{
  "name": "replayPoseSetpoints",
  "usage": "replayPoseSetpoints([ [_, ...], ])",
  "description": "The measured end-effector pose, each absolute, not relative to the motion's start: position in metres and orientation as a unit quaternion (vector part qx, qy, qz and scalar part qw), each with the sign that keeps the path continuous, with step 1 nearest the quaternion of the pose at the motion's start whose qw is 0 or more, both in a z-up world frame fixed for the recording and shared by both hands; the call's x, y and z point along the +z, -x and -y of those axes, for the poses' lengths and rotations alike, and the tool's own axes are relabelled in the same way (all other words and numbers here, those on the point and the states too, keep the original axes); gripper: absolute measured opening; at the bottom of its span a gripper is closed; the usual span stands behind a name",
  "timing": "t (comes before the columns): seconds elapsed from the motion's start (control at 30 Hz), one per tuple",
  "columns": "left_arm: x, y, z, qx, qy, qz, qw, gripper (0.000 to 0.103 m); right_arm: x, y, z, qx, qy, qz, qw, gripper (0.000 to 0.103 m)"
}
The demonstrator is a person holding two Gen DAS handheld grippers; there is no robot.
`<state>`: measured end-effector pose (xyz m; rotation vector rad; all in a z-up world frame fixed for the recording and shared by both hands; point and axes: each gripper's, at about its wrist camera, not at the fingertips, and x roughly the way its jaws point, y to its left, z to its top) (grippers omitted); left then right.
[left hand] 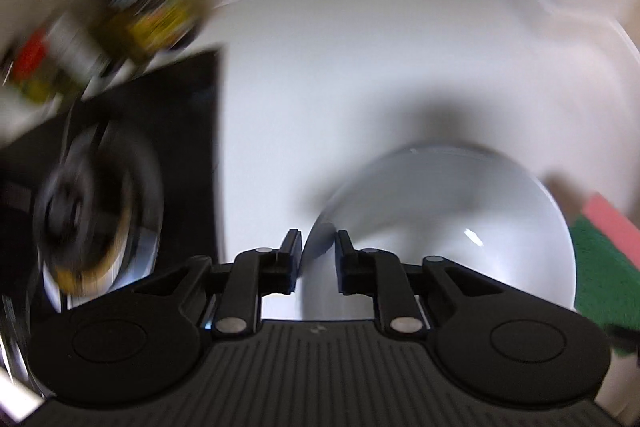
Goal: Clean bowl
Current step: 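Hold the bowl rim with the left gripper while the right wipes the sponge along the rim, then rotate the bowl with the left gripper while the right scrubs the inner wall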
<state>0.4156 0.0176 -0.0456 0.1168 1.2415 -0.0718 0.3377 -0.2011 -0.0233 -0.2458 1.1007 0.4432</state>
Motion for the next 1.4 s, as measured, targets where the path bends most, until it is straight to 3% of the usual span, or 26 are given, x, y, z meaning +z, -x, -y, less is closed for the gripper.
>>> replayPoseSetpoints([
  [0.07, -0.044, -0.399, -0.018, -0.044, -0.021, -0.597, 0.801, 0.007, -0.019, -0.352, 0.195, 0.204, 0.156, -0.510, 0.821, 0.026],
  [0.2, -0.045, -0.372, -0.004, -0.089, -0.022, -0.609, 0.788, 0.015, -0.018, -0.386, 0.182, 0.217, 0.242, -0.495, 0.806, 0.026],
  [0.4, -0.043, -0.413, 0.000, -0.141, -0.081, -0.623, 0.765, 0.011, -0.028, -0.392, 0.140, 0.254, 0.490, -0.402, 0.731, 0.026],
  [0.57, -0.026, -0.447, 0.019, -0.172, -0.155, -0.584, 0.778, 0.007, -0.047, -0.383, 0.113, 0.272, 0.582, -0.326, 0.694, 0.026],
  [0.73, -0.037, -0.475, 0.027, -0.183, -0.165, -0.579, 0.777, 0.012, -0.059, -0.374, 0.107, 0.292, 0.630, -0.263, 0.670, 0.026],
  [0.87, -0.040, -0.469, 0.028, -0.155, -0.153, -0.554, 0.803, 0.016, -0.058, -0.368, 0.110, 0.291, 0.628, -0.267, 0.670, 0.026],
  [1.07, -0.037, -0.457, 0.027, -0.099, -0.112, -0.539, 0.829, 0.016, -0.042, -0.361, 0.124, 0.264, 0.560, -0.338, 0.709, 0.026],
  [1.4, -0.038, -0.415, 0.029, 0.022, -0.092, -0.515, 0.852, 0.013, -0.027, -0.310, 0.194, 0.209, 0.250, -0.468, 0.821, 0.026],
])
